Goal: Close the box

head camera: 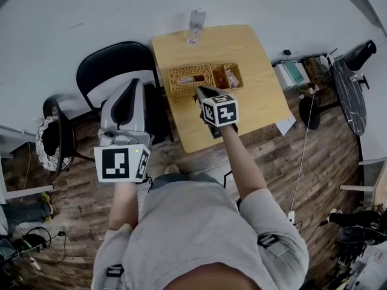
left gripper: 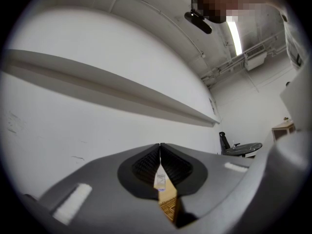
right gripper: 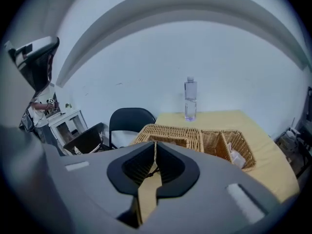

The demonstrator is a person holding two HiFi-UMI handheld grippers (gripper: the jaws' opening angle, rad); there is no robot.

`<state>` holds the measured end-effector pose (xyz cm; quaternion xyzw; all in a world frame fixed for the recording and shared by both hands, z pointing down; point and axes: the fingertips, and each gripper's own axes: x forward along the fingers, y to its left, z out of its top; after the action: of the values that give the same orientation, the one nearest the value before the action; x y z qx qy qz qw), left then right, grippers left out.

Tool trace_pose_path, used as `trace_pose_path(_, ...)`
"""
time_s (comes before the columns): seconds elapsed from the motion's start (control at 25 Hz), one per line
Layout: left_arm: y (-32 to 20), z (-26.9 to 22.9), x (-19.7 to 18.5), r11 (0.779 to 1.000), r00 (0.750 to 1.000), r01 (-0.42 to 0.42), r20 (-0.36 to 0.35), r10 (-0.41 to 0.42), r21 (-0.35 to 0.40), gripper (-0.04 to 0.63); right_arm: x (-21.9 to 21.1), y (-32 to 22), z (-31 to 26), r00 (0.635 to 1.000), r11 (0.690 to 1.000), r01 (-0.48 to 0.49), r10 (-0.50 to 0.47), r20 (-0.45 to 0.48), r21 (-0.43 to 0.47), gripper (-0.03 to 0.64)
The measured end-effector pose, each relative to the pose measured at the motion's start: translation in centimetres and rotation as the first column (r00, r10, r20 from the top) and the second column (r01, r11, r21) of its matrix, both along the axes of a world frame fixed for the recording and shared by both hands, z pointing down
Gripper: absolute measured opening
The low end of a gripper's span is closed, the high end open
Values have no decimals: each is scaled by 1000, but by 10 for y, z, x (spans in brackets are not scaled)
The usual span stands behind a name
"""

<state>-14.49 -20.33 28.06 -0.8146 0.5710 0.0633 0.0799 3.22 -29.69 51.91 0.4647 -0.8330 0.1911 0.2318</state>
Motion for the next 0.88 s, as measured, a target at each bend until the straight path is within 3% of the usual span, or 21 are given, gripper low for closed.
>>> trace_pose_path(0.36, 1, -7, 25, 1000, 1000, -6, -2, 6, 0, 60, 18, 15, -71, 999, 980, -15, 5, 54, 198, 14)
trace_pose_path(0.88, 13, -20, 57, 1000, 1000, 15, -14, -15, 15, 60, 51, 50, -153, 997, 907, -16, -17, 74, 420, 15)
